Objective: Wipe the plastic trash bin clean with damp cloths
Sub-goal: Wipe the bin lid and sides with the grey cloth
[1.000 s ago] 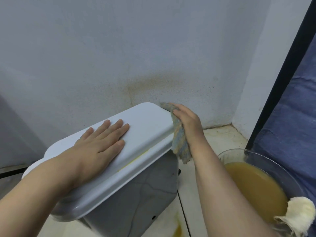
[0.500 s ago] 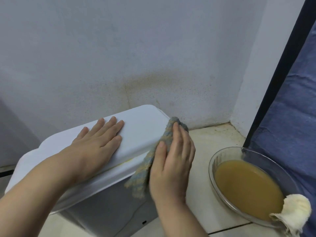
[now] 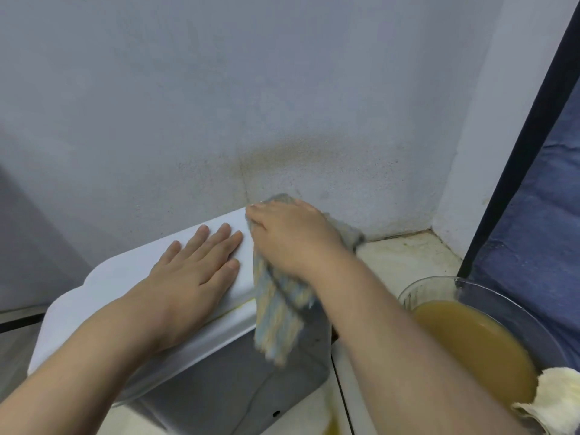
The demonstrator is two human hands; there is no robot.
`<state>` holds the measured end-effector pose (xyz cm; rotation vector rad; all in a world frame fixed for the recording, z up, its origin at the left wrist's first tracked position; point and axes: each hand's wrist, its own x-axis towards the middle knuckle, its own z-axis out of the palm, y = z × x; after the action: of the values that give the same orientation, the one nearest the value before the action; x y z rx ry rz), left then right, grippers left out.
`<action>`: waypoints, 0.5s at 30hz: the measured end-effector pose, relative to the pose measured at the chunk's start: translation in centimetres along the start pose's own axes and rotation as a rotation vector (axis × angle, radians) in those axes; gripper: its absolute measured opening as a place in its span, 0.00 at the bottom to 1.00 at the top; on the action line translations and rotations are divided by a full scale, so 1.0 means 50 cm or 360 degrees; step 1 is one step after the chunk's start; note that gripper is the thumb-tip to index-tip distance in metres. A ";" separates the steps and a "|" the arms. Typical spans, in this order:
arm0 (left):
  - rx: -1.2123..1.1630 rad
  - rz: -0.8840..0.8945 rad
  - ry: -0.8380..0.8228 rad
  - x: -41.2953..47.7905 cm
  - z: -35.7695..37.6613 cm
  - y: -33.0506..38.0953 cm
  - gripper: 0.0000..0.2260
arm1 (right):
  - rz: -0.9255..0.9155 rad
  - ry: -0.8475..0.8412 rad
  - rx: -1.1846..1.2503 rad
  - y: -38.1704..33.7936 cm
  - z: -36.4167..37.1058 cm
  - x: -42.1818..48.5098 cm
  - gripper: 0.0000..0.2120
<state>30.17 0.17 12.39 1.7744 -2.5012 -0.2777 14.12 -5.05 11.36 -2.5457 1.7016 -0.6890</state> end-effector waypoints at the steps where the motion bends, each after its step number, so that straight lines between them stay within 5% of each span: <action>1: -0.0006 0.0016 -0.0001 -0.001 -0.001 -0.001 0.18 | 0.0004 -0.0292 0.0058 0.020 -0.017 0.040 0.20; 4: -0.0031 0.0077 -0.0048 -0.002 -0.012 -0.012 0.18 | 0.0175 -0.0651 0.0501 0.074 -0.038 0.088 0.24; 11: -0.0001 -0.0016 -0.0170 0.026 -0.018 0.011 0.20 | 0.0462 -0.0020 0.1540 0.083 0.009 -0.117 0.25; 15: -0.0002 -0.0057 -0.0084 0.045 -0.001 0.048 0.23 | 0.0454 0.0354 0.1694 0.000 0.052 -0.209 0.20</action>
<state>27.19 -1.17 12.77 1.8364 -2.5059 -0.3328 11.77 3.55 5.31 -1.5022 1.1676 -1.3885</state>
